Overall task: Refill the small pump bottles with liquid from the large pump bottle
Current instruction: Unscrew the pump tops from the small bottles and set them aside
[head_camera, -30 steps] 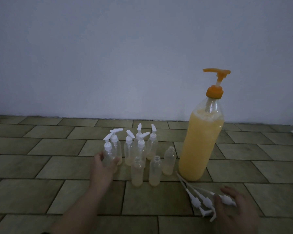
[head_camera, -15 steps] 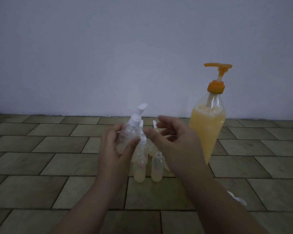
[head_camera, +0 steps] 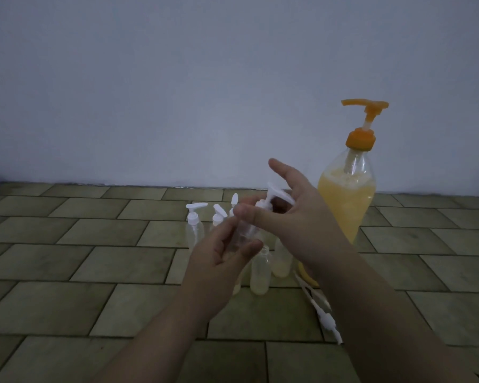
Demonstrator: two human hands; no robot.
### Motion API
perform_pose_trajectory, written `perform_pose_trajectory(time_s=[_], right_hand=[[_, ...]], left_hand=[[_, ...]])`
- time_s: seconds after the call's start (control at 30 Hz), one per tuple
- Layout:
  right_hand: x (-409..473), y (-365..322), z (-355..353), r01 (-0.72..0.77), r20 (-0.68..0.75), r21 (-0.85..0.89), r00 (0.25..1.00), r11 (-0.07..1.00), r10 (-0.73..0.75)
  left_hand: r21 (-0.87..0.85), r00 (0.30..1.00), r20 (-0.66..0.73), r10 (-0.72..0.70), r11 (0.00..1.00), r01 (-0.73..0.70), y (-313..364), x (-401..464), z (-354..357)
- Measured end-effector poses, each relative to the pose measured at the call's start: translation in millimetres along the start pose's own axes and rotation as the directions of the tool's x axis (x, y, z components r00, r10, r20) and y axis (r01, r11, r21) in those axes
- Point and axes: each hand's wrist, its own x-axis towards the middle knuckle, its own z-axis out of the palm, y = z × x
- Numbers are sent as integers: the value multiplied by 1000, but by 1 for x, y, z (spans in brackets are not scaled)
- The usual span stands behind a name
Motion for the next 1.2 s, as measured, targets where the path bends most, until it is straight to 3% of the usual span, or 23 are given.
perform_pose_trajectory(time_s=[0.13, 0.23, 0.33, 0.47, 0.57, 0.67, 0.77, 0.93, 1.03, 1.2], right_hand=[[3, -4, -17, 43, -81, -32, 996, 999, -45], [0, -5, -16, 87, -10, -59, 996, 994, -88], [-2, -13, -14, 170, -30, -92, 984, 981, -173], [-7, -28, -44, 249, -254, 222, 948, 943, -190], [-13, -22, -74, 276, -386, 200, 904, 940, -183], [-26, 5, -96, 212, -466, 119, 875, 970, -134], [-46, 44, -106, 10, -489, -16, 872, 1000, -16], [-70, 121, -106, -301, -539, -48, 810, 952, 229], [-77, 151, -99, -384, -574, -172, 787, 907, 225], [-79, 177, -87, -430, -518, -441, 839, 788, 168]], left_hand=[[-80, 998, -64, 3, 997, -8, 5, 0, -4], [3, 999, -19, 33, 999, -33, 6, 2, -1], [61, 999, 10, 52, 997, -52, 5, 4, 3], [29, 999, -41, 2, 1000, -1, -9, 7, -11], [-48, 990, -128, -51, 998, 45, -19, 6, -26], [-28, 967, -240, -85, 996, 81, -32, 4, -44], [43, 942, -304, -143, 986, 163, -50, 0, -56], [132, 919, -271, -285, 935, 329, -83, -11, -59], [152, 916, -257, -309, 923, 354, -92, -15, -53], [167, 921, -246, -302, 923, 347, -100, -14, -49]])
